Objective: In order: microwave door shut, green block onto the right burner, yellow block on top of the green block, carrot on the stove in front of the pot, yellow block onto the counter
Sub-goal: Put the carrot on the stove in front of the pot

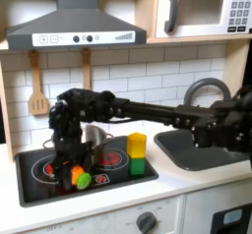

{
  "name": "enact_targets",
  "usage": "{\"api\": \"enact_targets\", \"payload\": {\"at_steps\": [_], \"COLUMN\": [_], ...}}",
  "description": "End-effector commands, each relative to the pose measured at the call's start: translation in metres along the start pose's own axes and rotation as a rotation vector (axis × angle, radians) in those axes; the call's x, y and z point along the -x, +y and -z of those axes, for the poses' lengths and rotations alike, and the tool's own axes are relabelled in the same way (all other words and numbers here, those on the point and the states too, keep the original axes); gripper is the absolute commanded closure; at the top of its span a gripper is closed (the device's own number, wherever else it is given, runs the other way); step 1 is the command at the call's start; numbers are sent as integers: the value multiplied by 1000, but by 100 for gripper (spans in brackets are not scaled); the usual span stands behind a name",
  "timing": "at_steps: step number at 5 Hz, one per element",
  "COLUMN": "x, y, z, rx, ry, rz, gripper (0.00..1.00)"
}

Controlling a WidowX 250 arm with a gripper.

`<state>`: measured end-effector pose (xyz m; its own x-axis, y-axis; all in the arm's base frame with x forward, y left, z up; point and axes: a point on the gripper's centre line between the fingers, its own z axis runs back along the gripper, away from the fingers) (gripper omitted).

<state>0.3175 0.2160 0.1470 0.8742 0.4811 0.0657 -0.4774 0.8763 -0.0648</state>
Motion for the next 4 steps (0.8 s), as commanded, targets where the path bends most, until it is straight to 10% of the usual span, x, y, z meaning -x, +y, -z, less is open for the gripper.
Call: {"api": "enact_targets", "payload": {"at_steps": [1, 2, 3, 4], "x": [-15, -13, -12, -13], "y": [0, 2, 1, 2], "z": [11, 8, 3, 4], "rx": [-10, -13, -9, -7], "ry": [5, 0, -6, -9], "rz": [-21, -26, -26, -34], "gripper": [100, 100, 0, 0]}}
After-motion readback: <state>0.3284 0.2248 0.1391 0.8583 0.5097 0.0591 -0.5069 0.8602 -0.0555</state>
